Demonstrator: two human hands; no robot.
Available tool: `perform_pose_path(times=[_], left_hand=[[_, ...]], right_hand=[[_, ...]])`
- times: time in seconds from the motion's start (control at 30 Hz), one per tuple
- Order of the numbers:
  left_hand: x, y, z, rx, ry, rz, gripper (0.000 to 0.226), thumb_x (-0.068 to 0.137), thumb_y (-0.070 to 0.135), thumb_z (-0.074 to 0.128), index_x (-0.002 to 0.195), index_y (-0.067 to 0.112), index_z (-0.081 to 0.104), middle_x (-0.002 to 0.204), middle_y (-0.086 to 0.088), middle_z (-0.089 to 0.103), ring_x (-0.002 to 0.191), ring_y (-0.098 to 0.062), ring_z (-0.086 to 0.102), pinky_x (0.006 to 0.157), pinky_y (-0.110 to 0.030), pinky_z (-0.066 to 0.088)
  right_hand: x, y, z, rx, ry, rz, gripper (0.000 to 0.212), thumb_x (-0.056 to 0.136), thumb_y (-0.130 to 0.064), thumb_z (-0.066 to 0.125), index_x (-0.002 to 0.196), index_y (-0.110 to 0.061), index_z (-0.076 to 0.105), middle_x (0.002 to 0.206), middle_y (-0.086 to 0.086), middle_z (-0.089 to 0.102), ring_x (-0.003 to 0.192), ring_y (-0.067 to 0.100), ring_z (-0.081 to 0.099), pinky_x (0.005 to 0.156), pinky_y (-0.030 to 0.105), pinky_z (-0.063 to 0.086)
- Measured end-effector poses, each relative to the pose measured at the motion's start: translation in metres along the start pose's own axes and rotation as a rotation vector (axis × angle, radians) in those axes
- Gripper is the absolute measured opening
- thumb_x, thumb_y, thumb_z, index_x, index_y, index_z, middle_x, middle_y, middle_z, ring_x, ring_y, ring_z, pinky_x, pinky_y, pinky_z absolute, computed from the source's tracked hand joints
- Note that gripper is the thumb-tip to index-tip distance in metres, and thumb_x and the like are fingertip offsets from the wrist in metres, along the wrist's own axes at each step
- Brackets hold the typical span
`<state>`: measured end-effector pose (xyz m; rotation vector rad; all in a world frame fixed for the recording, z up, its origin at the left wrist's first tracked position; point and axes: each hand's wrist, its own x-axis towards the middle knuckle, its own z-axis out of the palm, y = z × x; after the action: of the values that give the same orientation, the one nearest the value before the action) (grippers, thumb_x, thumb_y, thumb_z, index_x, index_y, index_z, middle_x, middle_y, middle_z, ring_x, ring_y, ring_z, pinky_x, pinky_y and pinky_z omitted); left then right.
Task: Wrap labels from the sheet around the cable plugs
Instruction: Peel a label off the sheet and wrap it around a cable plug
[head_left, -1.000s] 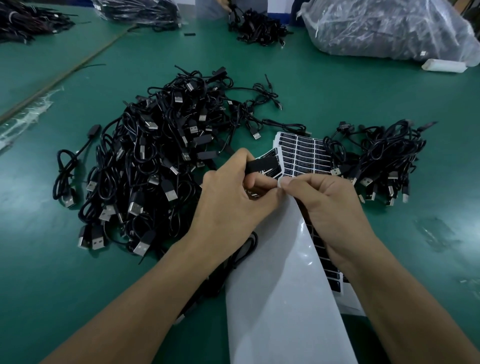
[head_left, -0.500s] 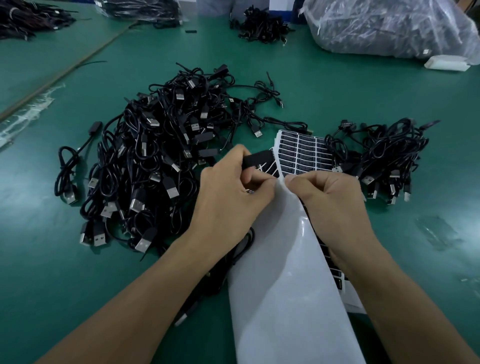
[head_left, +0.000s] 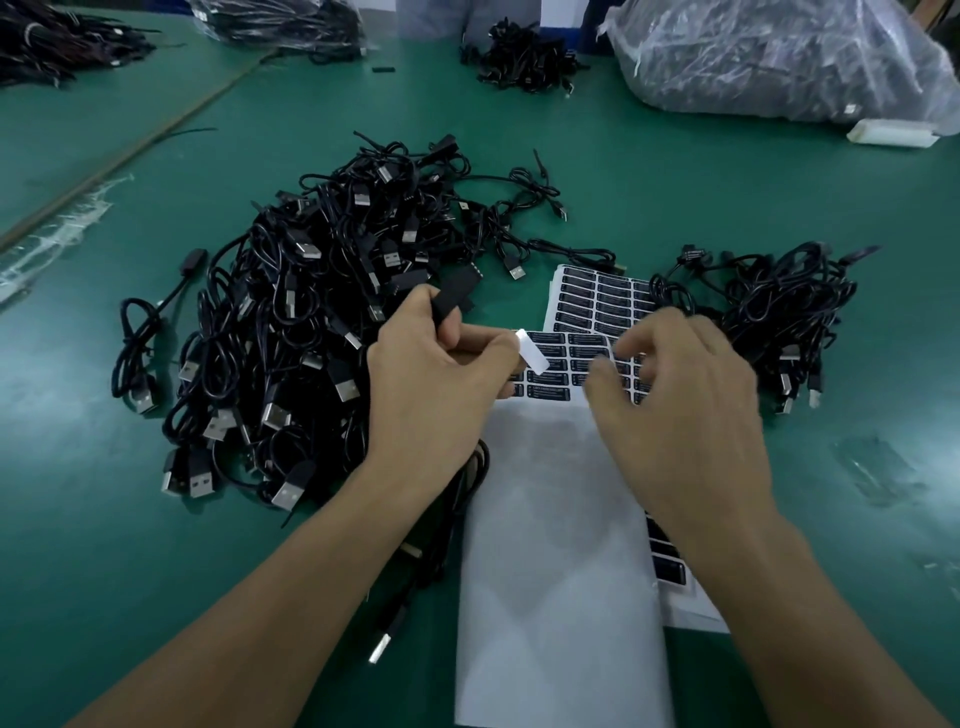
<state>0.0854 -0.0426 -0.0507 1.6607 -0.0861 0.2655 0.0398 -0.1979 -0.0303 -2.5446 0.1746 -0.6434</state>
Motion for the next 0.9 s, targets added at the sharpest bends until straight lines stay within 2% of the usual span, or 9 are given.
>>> perform_pose_path(times=[0.1,0.2,0.3,0.4,0.53,0.63,0.8,0.9], left_hand=[[-0.001,0.001,0.0,0.056,-0.016,0.013,0.041,0.075,0.017,0.074,0.076,0.021,0.034,0.074,-0.003,0.076,0.072,-0.028,0.075,0.069,-0.056,0.06],[-0.002,0.003,0.001,0.085,-0.028,0.019,0.042,0.072,0.017,0.075,0.075,0.02,0.033,0.069,0.0,0.074,0.075,-0.03,0.073,0.07,-0.058,0.058],[-0.003,0.004,0.002,0.094,-0.028,0.018,0.043,0.071,0.016,0.077,0.074,0.02,0.034,0.066,-0.004,0.071,0.074,-0.034,0.071,0.069,-0.057,0.058],[-0.002,0.002,0.003,0.109,-0.031,0.016,0.047,0.073,0.015,0.082,0.075,0.02,0.035,0.066,-0.006,0.07,0.07,-0.028,0.071,0.069,-0.056,0.059],[-0.001,0.001,0.004,0.117,-0.02,0.008,0.046,0.073,0.021,0.081,0.073,0.024,0.035,0.072,-0.022,0.065,0.072,-0.042,0.065,0.067,-0.057,0.058],[-0.001,0.002,0.004,0.106,-0.013,0.005,0.042,0.073,0.024,0.078,0.074,0.024,0.036,0.069,-0.019,0.064,0.067,-0.034,0.069,0.068,-0.058,0.058],[0.0,0.003,0.003,0.113,-0.01,0.025,0.039,0.07,0.02,0.074,0.073,0.022,0.034,0.068,-0.023,0.054,0.07,-0.043,0.059,0.066,-0.06,0.056],[-0.001,0.003,0.004,0.104,-0.03,0.012,0.038,0.072,0.018,0.073,0.075,0.022,0.036,0.066,-0.018,0.054,0.074,-0.041,0.063,0.067,-0.059,0.057]], right_hand=[[-0.006,-0.009,0.007,0.072,0.007,-0.156,0.015,0.085,-0.028,0.071,0.089,-0.016,0.065,0.086,-0.002,0.058,0.078,0.016,0.055,0.063,0.029,0.043],[-0.009,-0.011,0.015,0.053,0.011,-0.205,0.018,0.08,-0.023,0.08,0.091,-0.013,0.07,0.084,-0.001,0.062,0.082,0.021,0.058,0.071,0.024,0.037],[-0.009,-0.013,0.019,0.044,0.05,-0.2,0.017,0.075,-0.017,0.083,0.087,-0.011,0.072,0.081,0.001,0.065,0.08,0.025,0.059,0.07,0.022,0.031],[-0.009,-0.013,0.021,0.033,0.078,-0.188,0.01,0.08,-0.016,0.081,0.085,-0.011,0.074,0.08,0.002,0.066,0.079,0.026,0.06,0.069,0.024,0.033],[-0.008,-0.013,0.022,0.039,0.08,-0.176,0.003,0.084,-0.014,0.074,0.086,-0.011,0.073,0.081,0.003,0.067,0.081,0.027,0.062,0.069,0.027,0.037],[-0.008,-0.016,0.022,0.049,0.088,-0.159,0.013,0.08,-0.019,0.078,0.091,-0.012,0.074,0.083,0.002,0.066,0.082,0.025,0.063,0.069,0.025,0.038],[-0.006,-0.017,0.024,0.046,0.088,-0.174,0.018,0.078,-0.019,0.082,0.092,-0.01,0.075,0.081,0.003,0.065,0.08,0.026,0.062,0.068,0.019,0.029],[-0.007,-0.016,0.023,0.032,0.068,-0.189,0.013,0.082,-0.017,0.08,0.093,-0.011,0.075,0.083,0.003,0.066,0.081,0.025,0.062,0.069,0.022,0.034]])
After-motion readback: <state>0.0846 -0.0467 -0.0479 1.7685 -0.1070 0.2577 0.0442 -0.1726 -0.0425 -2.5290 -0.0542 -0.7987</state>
